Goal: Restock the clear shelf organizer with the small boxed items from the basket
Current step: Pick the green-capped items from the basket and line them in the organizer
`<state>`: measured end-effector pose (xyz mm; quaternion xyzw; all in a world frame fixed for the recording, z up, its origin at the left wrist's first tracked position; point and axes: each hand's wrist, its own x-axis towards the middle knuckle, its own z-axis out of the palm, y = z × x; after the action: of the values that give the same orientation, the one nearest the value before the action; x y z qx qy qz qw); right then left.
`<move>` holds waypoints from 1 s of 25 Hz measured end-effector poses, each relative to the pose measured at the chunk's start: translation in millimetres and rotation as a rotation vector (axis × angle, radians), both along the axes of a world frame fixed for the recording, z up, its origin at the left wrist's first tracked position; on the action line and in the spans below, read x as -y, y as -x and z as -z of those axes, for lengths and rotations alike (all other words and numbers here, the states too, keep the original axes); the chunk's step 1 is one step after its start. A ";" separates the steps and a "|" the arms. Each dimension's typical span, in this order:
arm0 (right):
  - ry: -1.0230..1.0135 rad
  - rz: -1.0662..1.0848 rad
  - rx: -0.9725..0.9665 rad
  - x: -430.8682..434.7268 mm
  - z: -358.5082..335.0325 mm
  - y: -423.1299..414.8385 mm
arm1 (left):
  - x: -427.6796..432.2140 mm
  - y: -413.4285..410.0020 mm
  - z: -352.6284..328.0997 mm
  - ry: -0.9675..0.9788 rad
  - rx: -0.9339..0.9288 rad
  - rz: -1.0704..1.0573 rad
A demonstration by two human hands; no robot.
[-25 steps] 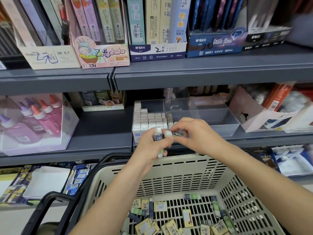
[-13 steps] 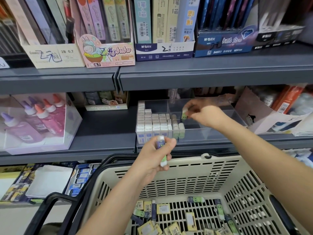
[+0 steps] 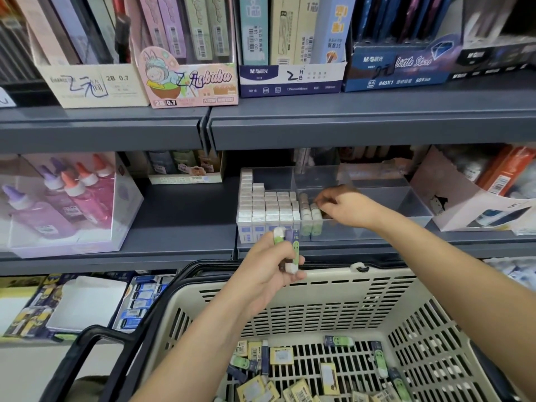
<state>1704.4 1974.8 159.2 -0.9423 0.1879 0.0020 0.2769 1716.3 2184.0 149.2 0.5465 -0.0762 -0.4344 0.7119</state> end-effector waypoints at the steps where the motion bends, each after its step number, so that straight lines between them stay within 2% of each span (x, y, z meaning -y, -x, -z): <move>1: 0.010 -0.004 -0.006 -0.2 -0.7 0.6 | 0.2 -0.3 -0.5 -0.007 0.024 0.007; 5: 0.080 -0.030 -0.007 -2.6 -8.6 8.7 | -1.8 1.0 -1.4 -0.021 0.103 0.018; 8: 0.157 -0.006 0.131 -11.0 -20.6 21.8 | -2.3 0.3 -1.4 -0.002 0.106 -0.013; 10: 0.047 -0.038 0.242 -23.0 -26.9 32.6 | -1.6 -0.5 -1.6 0.008 0.111 -0.016; 13: -0.174 -0.129 0.203 -42.2 -29.8 45.6 | 1.0 0.8 -4.0 0.013 0.132 -0.003; 14: -0.165 -0.142 0.190 -46.4 -28.0 48.8 | 2.2 1.3 -4.5 0.014 0.131 -0.014; 17: 0.071 -0.167 0.270 -56.3 -23.0 57.6 | 4.5 0.4 -4.8 0.024 0.079 -0.093; 19: 0.087 -0.205 0.305 -61.6 -20.6 61.8 | 5.0 -0.3 -4.0 0.039 0.057 -0.104; 22: 0.085 -0.290 0.245 -64.0 -17.9 66.2 | 5.3 0.9 -1.7 0.075 0.046 -0.088; 25: 0.211 -0.348 0.285 -66.0 -16.0 67.8 | 5.3 0.7 1.2 0.076 0.056 -0.090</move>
<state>1636.6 2040.8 175.2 -0.9750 -0.0192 -0.1031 0.1961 1715.6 2178.7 147.9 0.5340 -0.0879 -0.3834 0.7484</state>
